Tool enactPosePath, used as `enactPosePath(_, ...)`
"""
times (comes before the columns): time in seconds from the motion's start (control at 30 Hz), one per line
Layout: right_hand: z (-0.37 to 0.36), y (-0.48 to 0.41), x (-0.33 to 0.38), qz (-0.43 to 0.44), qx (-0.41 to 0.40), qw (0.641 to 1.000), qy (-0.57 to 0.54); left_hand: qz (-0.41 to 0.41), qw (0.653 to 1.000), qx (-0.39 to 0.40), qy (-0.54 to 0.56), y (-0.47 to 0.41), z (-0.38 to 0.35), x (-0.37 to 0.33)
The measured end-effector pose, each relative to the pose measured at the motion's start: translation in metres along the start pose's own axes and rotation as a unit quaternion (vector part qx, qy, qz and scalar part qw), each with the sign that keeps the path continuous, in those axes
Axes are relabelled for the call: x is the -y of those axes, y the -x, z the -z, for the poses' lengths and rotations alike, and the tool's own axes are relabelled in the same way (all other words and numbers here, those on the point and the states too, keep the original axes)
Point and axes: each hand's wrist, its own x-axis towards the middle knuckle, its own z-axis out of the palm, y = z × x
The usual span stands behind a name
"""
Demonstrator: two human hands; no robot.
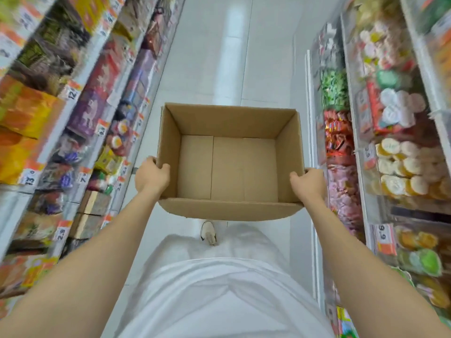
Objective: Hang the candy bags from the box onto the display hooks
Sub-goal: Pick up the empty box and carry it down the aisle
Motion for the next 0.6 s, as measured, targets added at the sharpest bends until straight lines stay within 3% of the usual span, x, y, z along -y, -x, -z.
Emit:
enactPosePath(0.3,-0.024,-0.224,0.146,-0.039,-0.035,0.998,-0.019,-0.084,0.995,0.027,-0.049,-0.242,-0.022,-0.203)
enactPosePath(0.6,-0.045,-0.473,0.304,-0.063,-0.009,0.997,-0.043,-0.082,0.993,0.023,-0.077,-0.459,-0.057,-0.411)
